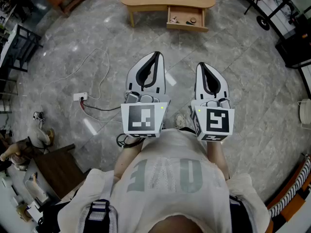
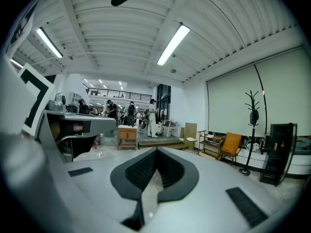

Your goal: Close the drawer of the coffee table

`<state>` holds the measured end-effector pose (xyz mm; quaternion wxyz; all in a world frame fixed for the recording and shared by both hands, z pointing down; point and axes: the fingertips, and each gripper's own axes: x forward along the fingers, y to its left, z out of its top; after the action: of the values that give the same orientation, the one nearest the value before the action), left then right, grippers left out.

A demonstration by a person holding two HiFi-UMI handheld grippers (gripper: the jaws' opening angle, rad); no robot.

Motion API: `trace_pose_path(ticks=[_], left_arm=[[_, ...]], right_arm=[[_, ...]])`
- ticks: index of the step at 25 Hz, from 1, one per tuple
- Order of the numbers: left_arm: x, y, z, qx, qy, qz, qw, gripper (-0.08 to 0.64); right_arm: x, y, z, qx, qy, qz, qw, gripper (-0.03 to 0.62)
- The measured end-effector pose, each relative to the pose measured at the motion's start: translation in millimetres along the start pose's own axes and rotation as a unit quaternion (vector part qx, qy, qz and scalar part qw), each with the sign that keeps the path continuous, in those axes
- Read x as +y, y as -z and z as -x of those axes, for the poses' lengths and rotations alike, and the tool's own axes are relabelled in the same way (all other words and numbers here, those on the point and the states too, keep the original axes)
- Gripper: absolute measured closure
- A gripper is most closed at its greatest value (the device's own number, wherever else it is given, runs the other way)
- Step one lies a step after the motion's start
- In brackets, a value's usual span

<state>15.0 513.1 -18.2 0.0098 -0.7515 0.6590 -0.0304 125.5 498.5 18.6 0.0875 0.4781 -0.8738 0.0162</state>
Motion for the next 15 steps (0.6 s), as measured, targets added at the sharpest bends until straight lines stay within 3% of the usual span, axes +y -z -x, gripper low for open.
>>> trace_pose_path(ticks=[15], left_arm=[[24, 6, 8, -0.002, 0.001, 0.005, 1.0000, 0.552]], right_arm=[[20, 0, -5, -0.005, 0.000, -0.011, 1.000, 0.586]])
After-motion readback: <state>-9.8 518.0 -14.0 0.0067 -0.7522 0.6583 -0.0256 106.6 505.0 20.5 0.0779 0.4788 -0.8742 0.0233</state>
